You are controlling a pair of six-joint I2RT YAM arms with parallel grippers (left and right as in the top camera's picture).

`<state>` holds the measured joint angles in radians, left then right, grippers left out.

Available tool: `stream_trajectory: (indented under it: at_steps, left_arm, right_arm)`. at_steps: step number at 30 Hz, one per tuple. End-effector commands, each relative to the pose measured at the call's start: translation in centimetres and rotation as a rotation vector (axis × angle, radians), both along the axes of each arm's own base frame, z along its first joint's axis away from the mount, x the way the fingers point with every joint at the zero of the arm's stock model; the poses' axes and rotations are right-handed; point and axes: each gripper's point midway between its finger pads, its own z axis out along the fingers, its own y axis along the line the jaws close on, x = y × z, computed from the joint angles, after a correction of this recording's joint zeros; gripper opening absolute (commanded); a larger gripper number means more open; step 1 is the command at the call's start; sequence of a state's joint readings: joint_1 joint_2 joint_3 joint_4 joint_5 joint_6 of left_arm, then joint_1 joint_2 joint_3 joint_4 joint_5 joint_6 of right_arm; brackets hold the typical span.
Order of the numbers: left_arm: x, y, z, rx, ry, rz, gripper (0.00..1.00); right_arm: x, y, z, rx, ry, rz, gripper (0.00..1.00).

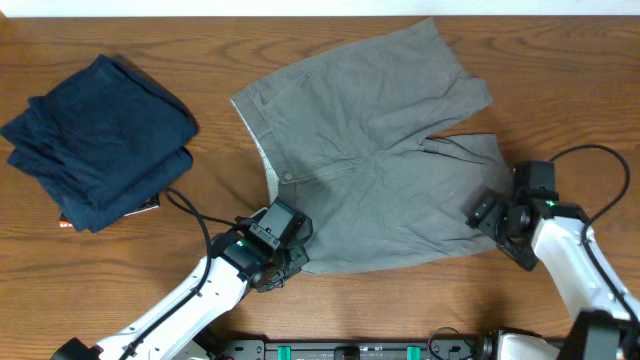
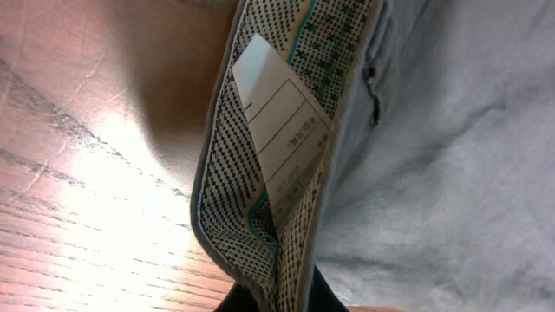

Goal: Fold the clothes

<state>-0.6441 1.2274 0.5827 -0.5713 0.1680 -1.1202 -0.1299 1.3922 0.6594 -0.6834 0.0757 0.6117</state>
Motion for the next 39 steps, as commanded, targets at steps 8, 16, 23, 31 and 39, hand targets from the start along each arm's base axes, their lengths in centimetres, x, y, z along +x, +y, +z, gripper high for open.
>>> stream_trajectory:
  at_steps: [8,16,23,31,39]
  left_arm:
    - [0.0,0.8,-0.2,0.043,-0.024,-0.055,0.06]
    - [-0.1,0.9,3.0,0.044,-0.084,-0.184,0.06]
    - [-0.8,1.2,10.0,-0.025,-0.239,-0.248,0.06]
    - [-1.3,2.5,16.6,-0.134,-0.502,-0.213,0.06]
    - [3.2,5.5,17.8,0.072,-0.672,-0.056,0.06]
  right_arm:
    - [-1.4,-0.1,-3.0,0.019,0.103,-0.123,0.01]
    - [-1.4,-1.0,2.6,0.000,0.007,-0.083,0.01]
    - [-2.0,-2.5,11.8,-0.075,-0.179,0.006,0.01]
    - [-2.1,-2.2,18.6,-0.140,-0.368,0.104,0.01]
    - [5.4,0.5,22.7,-0.079,-0.661,0.322,0.01]
